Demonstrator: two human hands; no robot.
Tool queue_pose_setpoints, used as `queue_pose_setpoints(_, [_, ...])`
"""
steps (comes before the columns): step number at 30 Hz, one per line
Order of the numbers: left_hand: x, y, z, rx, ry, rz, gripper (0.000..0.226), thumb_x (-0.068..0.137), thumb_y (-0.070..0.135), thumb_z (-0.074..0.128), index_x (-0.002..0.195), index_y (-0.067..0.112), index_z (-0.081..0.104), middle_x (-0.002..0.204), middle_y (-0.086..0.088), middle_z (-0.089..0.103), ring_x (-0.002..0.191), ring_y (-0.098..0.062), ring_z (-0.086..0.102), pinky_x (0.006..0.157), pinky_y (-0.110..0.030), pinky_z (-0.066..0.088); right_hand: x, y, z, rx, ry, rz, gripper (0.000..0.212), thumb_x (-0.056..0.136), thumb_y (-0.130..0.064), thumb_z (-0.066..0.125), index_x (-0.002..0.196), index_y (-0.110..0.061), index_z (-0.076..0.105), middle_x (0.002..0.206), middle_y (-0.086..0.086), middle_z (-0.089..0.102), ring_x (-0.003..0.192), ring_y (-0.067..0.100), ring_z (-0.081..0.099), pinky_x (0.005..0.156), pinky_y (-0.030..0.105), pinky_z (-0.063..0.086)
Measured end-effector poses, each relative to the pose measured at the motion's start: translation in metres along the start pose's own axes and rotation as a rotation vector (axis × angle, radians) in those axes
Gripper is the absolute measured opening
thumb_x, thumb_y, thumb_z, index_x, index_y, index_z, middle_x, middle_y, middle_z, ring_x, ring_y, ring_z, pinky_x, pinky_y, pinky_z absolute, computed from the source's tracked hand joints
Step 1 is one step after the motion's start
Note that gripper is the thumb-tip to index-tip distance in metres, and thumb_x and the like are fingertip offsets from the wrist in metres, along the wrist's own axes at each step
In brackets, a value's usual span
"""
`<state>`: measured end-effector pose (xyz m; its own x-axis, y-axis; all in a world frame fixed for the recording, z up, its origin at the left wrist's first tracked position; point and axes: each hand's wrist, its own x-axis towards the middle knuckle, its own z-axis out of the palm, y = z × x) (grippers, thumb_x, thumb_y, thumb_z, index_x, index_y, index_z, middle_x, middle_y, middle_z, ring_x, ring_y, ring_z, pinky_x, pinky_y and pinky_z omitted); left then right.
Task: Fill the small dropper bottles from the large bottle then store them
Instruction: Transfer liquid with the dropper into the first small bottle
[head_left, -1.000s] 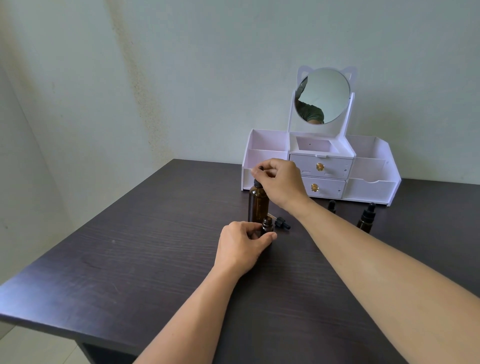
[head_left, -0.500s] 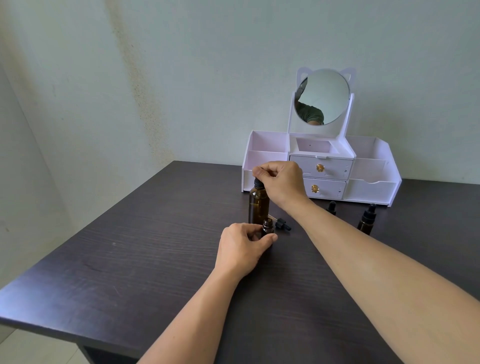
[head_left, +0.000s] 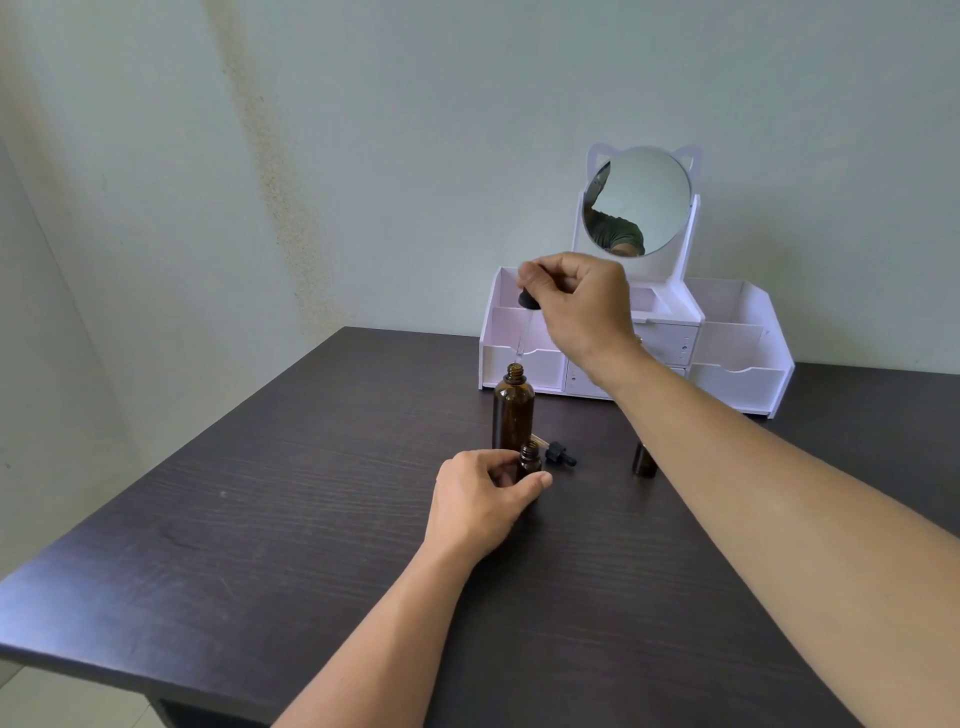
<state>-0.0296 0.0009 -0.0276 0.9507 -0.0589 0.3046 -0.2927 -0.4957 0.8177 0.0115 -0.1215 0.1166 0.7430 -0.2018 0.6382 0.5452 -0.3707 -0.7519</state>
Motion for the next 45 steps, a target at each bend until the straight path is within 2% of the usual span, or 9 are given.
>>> queue_pose_setpoints(5, [0.000,0.000,0.000,-0.002,0.005,0.005,0.045,0.077,0.052,0.074,0.112,0.024,0.072,0.064,0.013,0.057,0.055,0.001,0.050,0.053,-0.009,0.035,0.004,-0.011,-0.010,-0.003,0.023,-0.048,0.014,0.090,-0.018,0.065,0.087,-0.006,0.072,0.078,0.010,0.073,0.073,0.021,0.072,0.074,0.028,0.058])
queue_pose_setpoints(9, [0.000,0.001,-0.001,0.012,0.010,0.004,0.040,0.077,0.051,0.074,0.105,0.023,0.074,0.063,0.012,0.056,0.055,0.000,0.048,0.053,-0.011,0.035,-0.004,-0.015,-0.015,0.018,-0.023,-0.030,0.015,0.092,-0.013,0.062,0.090,-0.002,0.072,0.081,0.011,0.072,0.073,0.021,0.070,0.073,0.025,0.058])
queue_pose_setpoints(12, [0.000,0.001,-0.001,0.009,0.004,0.001,0.037,0.077,0.049,0.075,0.102,0.021,0.075,0.066,0.008,0.061,0.057,-0.002,0.051,0.057,-0.021,0.046,-0.015,-0.012,-0.018,0.025,-0.071,-0.006,0.015,0.092,-0.010,0.061,0.088,-0.001,0.072,0.080,0.009,0.070,0.070,0.019,0.068,0.072,0.024,0.058])
queue_pose_setpoints(15, [-0.001,0.002,-0.001,0.009,0.003,-0.001,0.033,0.078,0.047,0.075,0.098,0.021,0.075,0.067,0.005,0.063,0.059,-0.005,0.051,0.064,-0.029,0.051,-0.025,-0.005,-0.021,-0.002,-0.116,-0.004,0.015,0.091,-0.011,0.062,0.080,-0.008,0.071,0.079,0.011,0.072,0.067,0.018,0.069,0.077,0.035,0.060])
queue_pose_setpoints(22, [0.000,0.000,0.001,0.014,0.006,-0.006,0.034,0.077,0.048,0.075,0.098,0.021,0.076,0.063,0.010,0.059,0.055,-0.002,0.049,0.056,-0.017,0.041,-0.039,0.002,-0.019,-0.017,-0.155,0.044,0.018,0.091,-0.015,0.063,0.075,-0.014,0.071,0.076,0.005,0.072,0.071,0.019,0.072,0.080,0.040,0.059])
queue_pose_setpoints(26, [0.000,0.000,0.000,0.025,0.005,0.004,0.036,0.078,0.048,0.074,0.102,0.021,0.075,0.066,0.009,0.061,0.059,-0.003,0.052,0.058,-0.016,0.044,-0.045,0.005,-0.018,-0.049,-0.161,0.058,0.017,0.091,-0.016,0.063,0.078,-0.011,0.073,0.079,0.010,0.074,0.073,0.022,0.072,0.081,0.043,0.058])
queue_pose_setpoints(32, [0.000,0.000,0.000,0.035,0.014,0.003,0.049,0.078,0.048,0.074,0.116,0.018,0.071,0.071,0.010,0.062,0.063,-0.003,0.055,0.059,-0.013,0.041,-0.048,0.008,-0.017,-0.088,-0.146,0.036,0.015,0.089,-0.014,0.065,0.080,-0.006,0.075,0.071,-0.001,0.071,0.069,0.016,0.069,0.077,0.039,0.059])
queue_pose_setpoints(37, [0.000,0.001,0.000,0.038,0.007,-0.004,0.055,0.079,0.047,0.073,0.123,0.016,0.066,0.076,0.010,0.063,0.069,-0.003,0.058,0.063,-0.013,0.045,-0.050,0.009,-0.017,-0.097,-0.139,0.021,0.015,0.088,-0.014,0.067,0.079,-0.007,0.076,0.075,0.006,0.074,0.074,0.020,0.071,0.077,0.037,0.059])
queue_pose_setpoints(45, [-0.002,0.005,-0.002,0.033,0.010,-0.014,0.052,0.079,0.047,0.074,0.121,0.017,0.067,0.076,0.009,0.064,0.069,-0.005,0.058,0.062,-0.013,0.044,-0.051,0.010,-0.019,-0.095,-0.172,0.020,0.013,0.088,-0.013,0.067,0.082,-0.006,0.076,0.077,0.007,0.074,0.074,0.022,0.071,0.076,0.042,0.059])
